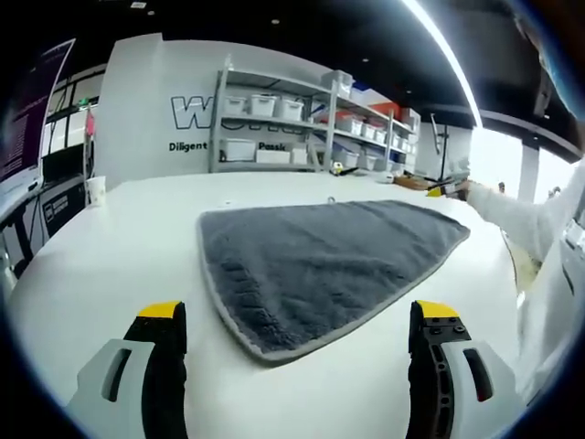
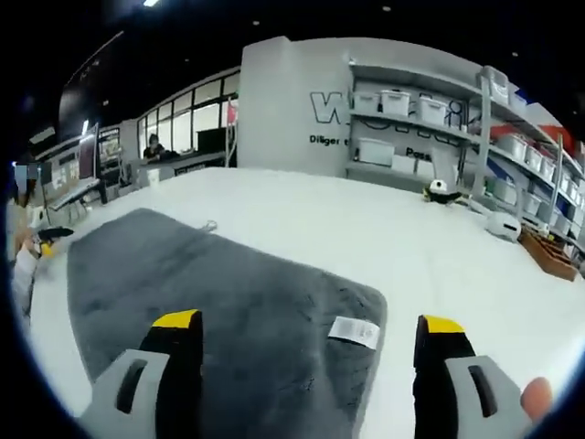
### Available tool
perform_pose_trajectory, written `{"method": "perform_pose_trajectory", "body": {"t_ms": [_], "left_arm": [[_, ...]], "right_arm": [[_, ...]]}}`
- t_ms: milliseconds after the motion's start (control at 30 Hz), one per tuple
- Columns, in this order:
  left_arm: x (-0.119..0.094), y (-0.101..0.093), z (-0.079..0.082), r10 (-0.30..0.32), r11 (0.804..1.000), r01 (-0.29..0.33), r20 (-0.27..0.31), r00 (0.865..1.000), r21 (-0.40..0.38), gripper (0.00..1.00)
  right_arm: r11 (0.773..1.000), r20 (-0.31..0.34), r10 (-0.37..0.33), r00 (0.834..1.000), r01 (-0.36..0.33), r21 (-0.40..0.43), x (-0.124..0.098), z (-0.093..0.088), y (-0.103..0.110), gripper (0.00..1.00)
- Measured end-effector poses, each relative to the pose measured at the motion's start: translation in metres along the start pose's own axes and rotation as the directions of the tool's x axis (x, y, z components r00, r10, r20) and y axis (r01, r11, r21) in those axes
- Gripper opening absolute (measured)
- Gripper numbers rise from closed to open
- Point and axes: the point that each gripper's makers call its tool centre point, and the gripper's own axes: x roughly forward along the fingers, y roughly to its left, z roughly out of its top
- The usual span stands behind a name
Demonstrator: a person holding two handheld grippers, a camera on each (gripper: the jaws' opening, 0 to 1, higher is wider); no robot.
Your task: Open the folded towel by lifting each exposed corner and separating the folded layers until the towel lies flat within the target outline without major curled edges
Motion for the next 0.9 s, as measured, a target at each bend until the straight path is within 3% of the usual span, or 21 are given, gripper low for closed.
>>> {"method": "perform_pose_trajectory", "body": {"t_ms": [233, 333, 433, 667, 900], "left_arm": [[-0.003, 0.000, 0.003, 0.008, 1.000, -0.008, -0.002, 1.000, 0.009, 0.99], [-0.003, -0.001, 0.004, 0.009, 1.000, -0.009, -0.005, 1.000, 0.010, 0.99], [-0.002, -0.003, 0.004, 0.009, 1.000, -0.009, -0.010, 1.000, 0.015, 0.99], [-0.001, -0.006, 0.008, 0.007, 1.000, -0.007, -0.006, 1.000, 0.020, 0.99], [0.002, -0.006, 0.008, 0.007, 1.000, -0.006, -0.015, 1.000, 0.021, 0.99]], "right_arm": [[0.999, -0.046, -0.019, 0.999, 0.021, 0.044, 0.032, -0.008, -0.013, 0.86], [0.997, -0.072, -0.059, 0.996, 0.063, 0.055, 0.038, -0.016, -0.021, 0.85], [0.991, -0.063, -0.080, 0.995, 0.086, 0.107, 0.046, -0.014, -0.027, 0.81], [0.975, -0.077, -0.158, 0.984, 0.168, 0.146, 0.064, -0.015, -0.066, 0.70], [0.962, -0.098, -0.190, 0.977, 0.206, 0.182, 0.066, -0.026, -0.085, 0.48]]}}
